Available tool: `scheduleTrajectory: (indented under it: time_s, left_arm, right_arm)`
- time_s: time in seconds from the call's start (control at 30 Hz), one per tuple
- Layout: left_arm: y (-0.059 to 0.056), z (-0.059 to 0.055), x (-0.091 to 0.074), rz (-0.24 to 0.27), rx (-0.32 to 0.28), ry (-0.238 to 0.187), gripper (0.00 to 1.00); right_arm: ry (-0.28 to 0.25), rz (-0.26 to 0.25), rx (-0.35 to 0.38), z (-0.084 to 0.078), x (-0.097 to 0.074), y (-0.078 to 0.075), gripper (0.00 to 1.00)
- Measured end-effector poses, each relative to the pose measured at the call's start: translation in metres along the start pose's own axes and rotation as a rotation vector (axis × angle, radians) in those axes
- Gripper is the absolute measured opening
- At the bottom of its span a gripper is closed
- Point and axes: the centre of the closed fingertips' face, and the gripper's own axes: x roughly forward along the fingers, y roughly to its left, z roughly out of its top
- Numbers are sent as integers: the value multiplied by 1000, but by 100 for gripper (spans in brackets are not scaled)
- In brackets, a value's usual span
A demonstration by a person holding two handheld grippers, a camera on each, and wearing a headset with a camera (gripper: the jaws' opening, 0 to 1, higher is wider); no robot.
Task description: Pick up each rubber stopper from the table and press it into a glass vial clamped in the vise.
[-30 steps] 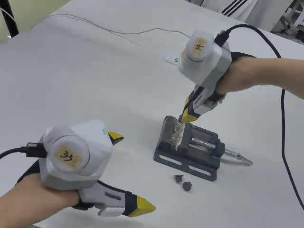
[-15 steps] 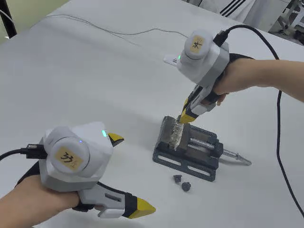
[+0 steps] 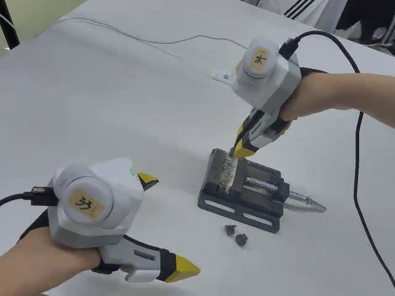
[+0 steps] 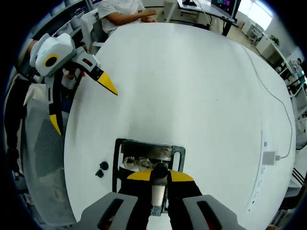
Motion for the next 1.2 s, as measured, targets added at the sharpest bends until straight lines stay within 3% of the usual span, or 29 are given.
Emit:
scheduleTrajectory:
  time_s: [0.07, 0.17, 0.33, 0.7, 1.2]
  left_arm:
    - [-1, 0, 0, -3, -3, 0, 94]
    - [0, -1, 1, -3, -7, -1, 94]
    - [1, -1, 1, -3, -8, -2, 94]
    - [1, -1, 1, -7, -11, -1, 93]
    - [1, -6, 3, -14, -22, 10, 93]
  right_arm:
    - [-3, -1, -9, 0, 0, 0, 8]
    - [-8, -14, -28, -3, 2, 0, 22]
    - [5, 11, -35, -7, 0, 3, 13]
    - [-35, 11, -41, 2, -7, 0, 1]
    - [-42, 30, -40, 5, -3, 5, 0]
